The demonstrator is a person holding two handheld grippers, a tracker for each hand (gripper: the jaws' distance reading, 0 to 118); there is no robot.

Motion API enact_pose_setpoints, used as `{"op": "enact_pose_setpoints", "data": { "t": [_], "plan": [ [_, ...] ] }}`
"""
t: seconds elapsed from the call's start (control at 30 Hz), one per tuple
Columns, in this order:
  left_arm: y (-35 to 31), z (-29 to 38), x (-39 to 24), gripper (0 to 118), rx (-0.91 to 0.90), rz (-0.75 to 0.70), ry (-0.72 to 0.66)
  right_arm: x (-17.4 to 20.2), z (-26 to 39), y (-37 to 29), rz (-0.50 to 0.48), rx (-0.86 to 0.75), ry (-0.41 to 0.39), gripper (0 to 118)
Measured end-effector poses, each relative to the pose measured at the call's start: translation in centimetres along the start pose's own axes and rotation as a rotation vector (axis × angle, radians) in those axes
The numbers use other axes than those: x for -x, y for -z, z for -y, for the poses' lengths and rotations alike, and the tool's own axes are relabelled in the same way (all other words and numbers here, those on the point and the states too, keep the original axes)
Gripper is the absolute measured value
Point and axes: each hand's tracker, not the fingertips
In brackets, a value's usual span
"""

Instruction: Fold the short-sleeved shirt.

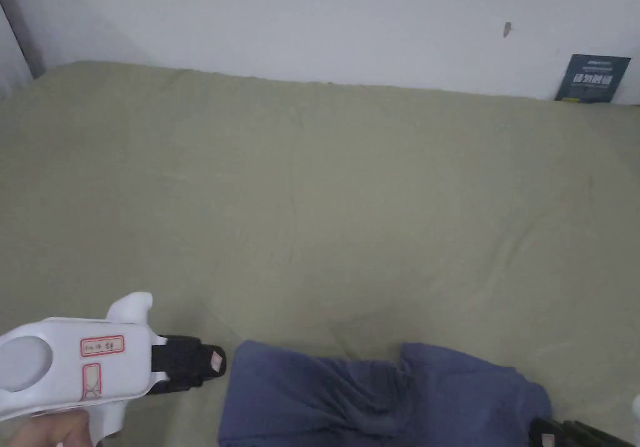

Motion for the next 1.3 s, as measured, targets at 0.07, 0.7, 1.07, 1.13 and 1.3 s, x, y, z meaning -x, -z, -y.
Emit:
{"op": "enact_pose_setpoints", "data": {
  "t": [0.07, 0.7, 1.07, 1.13, 1.3],
  "plan": [
    [1.7, 0.0, 1.1, 118, 0.043, 0.049, -0.026, 0.1, 0.1, 0.3, -0.003, 0.01, 0.012, 0],
    [7.3, 0.6, 3.0, 10, 0.142, 0.137, -0.047, -2.5, 1.0, -1.4, 0.007, -0.004, 0.111, 0],
    [-5.5, -1.4, 0.7, 10, -0.027, -0.147, -0.01, -2.8, 0.4, -2.2, -0.03, -0.029, 0.084, 0],
    [-6.5, -1.6, -2.4, 10, -0.041, -0.272, 0.074, -2.7, 0.3, -2.1, -0.038, -0.027, 0.072, 0],
    [-4.1, -1.5, -9.8, 10, 0.011, -0.407, 0.239, -2.4, 0.3, -2.8, -0.053, -0.035, 0.07, 0]
  ]
}}
